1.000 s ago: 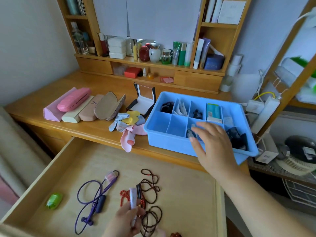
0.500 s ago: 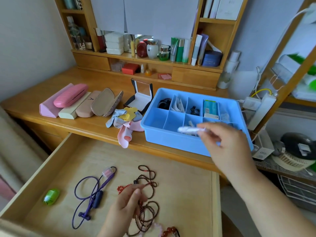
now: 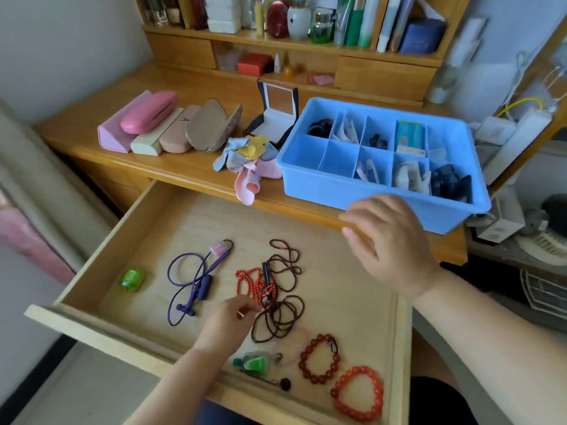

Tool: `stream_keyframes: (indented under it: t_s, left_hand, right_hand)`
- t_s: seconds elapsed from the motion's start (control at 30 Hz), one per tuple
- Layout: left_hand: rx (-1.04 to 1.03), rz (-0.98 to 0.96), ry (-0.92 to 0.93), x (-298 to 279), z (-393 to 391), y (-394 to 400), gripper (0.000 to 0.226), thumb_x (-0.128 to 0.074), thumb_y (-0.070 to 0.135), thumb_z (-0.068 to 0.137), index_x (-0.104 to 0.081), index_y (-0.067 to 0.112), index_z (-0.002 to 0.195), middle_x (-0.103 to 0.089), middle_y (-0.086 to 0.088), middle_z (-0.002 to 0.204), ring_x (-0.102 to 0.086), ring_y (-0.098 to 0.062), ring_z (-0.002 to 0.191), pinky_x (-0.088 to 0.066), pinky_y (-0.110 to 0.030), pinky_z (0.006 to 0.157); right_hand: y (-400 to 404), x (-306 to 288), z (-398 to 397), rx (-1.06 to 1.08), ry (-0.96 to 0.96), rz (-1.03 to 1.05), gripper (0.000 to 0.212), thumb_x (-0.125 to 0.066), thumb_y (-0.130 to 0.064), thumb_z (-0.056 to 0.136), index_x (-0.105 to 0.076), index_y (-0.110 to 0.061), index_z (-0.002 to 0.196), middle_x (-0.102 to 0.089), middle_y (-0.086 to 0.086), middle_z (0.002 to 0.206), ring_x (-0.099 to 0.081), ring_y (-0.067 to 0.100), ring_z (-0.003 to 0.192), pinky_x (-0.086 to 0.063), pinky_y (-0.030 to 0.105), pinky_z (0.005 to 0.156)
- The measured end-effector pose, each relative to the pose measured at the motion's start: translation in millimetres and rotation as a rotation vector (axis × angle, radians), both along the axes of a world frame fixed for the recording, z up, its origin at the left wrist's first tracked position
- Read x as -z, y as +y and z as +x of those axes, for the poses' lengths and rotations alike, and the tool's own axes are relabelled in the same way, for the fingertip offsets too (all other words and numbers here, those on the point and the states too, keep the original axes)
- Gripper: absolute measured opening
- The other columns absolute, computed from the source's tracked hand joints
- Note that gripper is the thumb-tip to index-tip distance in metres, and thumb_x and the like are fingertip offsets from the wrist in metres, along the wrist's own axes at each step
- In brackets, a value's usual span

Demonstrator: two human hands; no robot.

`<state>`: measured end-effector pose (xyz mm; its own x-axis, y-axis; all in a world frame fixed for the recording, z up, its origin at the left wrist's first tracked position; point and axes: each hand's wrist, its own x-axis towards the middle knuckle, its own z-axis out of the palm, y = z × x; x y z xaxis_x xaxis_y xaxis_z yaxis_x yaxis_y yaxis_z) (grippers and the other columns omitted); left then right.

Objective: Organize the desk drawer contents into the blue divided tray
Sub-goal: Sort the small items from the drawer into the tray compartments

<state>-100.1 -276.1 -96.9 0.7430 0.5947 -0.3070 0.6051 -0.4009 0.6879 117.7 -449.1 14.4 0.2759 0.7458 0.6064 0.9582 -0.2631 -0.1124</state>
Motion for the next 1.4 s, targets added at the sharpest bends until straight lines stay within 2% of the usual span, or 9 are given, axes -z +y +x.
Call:
stream_keyframes:
  t_s: [0.1,0.23,0.3,0.47,0.6,0.73,0.97,1.17,1.4]
  left_hand:
    - [0.268,-0.024,0.224,0.2,2.3,-11.0,0.016,-0.055,0.019,0.086,-0.066,0.03,0.086,-0.062,0.014,0.076,-0.056,-0.001,0.07,-0.045,-0.016,0.063]
    - [0.404,-0.002,0.363,2.9,3.0,-19.6,0.023,-0.056,0.022,0.085,-0.068,0.031,0.102,-0.06,0.016,0.094,-0.055,-0.004,0.09,-0.041,-0.015,0.075]
    - [0.345,-0.06,0.254,3.3,2.7,-16.7,0.035,-0.051,0.013,0.087,-0.064,0.03,0.115,-0.06,0.017,0.107,-0.054,-0.001,0.101,-0.038,-0.011,0.086]
    - [0.079,0.093,0.031,6.4,-0.6,2.7,0.033,-0.045,0.007,0.09,-0.063,0.023,0.113,-0.061,0.007,0.116,-0.056,-0.01,0.107,-0.04,-0.016,0.09]
    - [0.068,0.329,0.095,16.1,7.0,34.4,0.049,-0.046,0.02,0.093,-0.038,0.022,0.141,-0.032,-0.002,0.149,-0.029,-0.021,0.136,-0.028,-0.032,0.11]
    - [0.122,0.383,0.416,25.3,10.4,75.9,0.068,-0.042,0.032,0.09,-0.008,0.029,0.149,0.001,0.003,0.158,-0.001,-0.024,0.145,-0.014,-0.049,0.115]
    - [0.557,0.422,0.251,29.3,-19.3,92.4,0.053,-0.042,0.021,0.092,-0.036,0.044,0.14,-0.016,0.02,0.155,-0.011,-0.012,0.144,-0.011,-0.033,0.115]
    - [0.21,0.249,-0.04,-0.6,-47.6,113.5,0.026,-0.058,0.005,0.088,-0.068,0.021,0.105,-0.061,0.004,0.118,-0.06,-0.017,0.108,-0.045,-0.028,0.096]
    - [0.004,0.264,0.158,-2.9,-76.3,159.6,0.031,-0.058,0.019,0.09,-0.06,0.028,0.12,-0.061,0.007,0.119,-0.055,-0.013,0.109,-0.038,-0.024,0.091]
  right_hand:
    - [-23.5,46.3,-55.7,-0.101,0.478,-0.557,0.029,-0.045,-0.038,0.093,-0.068,-0.022,0.085,-0.065,-0.006,0.076,-0.057,0.012,0.07,-0.05,0.032,0.067]
    - [-48.3,100.8,-87.5,0.0,0.784,-1.108,0.037,-0.05,-0.047,0.092,-0.057,-0.032,0.125,-0.06,-0.006,0.123,-0.056,0.014,0.108,-0.043,0.025,0.083]
    - [-50.9,108.7,-90.1,0.061,0.839,-1.046,0.038,-0.05,-0.046,0.092,-0.054,-0.034,0.128,-0.056,-0.009,0.127,-0.053,0.012,0.113,-0.042,0.023,0.089]
    - [-32.5,111.6,-78.9,0.195,0.732,-0.763,0.022,-0.048,-0.045,0.092,-0.064,-0.038,0.106,-0.057,-0.023,0.097,-0.051,-0.005,0.08,-0.032,0.008,0.056]
    - [-6.2,122.7,-77.8,0.097,0.669,-0.673,0.046,-0.048,-0.038,0.095,-0.039,-0.037,0.14,-0.032,-0.014,0.147,-0.041,0.004,0.127,-0.036,0.017,0.102]
    - [17.2,141.1,-94.3,-0.051,0.557,-0.807,0.06,-0.042,-0.047,0.095,-0.011,-0.045,0.147,0.017,-0.011,0.156,0.008,0.014,0.144,0.005,0.037,0.116]
    - [12.1,150.6,-106.7,-0.281,0.53,-0.9,0.044,-0.039,-0.049,0.094,-0.046,-0.039,0.136,-0.013,-0.015,0.158,-0.006,0.007,0.145,0.0,0.028,0.114]
    - [14.7,131.3,-65.3,0.213,0.797,-0.426,0.025,-0.055,-0.019,0.093,-0.065,-0.021,0.115,-0.055,-0.008,0.13,-0.047,0.008,0.123,-0.025,0.014,0.103]
    - [11.6,130.8,26.6,0.767,0.618,-0.511,0.063,-0.056,-0.032,0.091,-0.032,-0.011,0.144,-0.032,0.012,0.152,-0.029,0.03,0.138,-0.025,0.037,0.112]
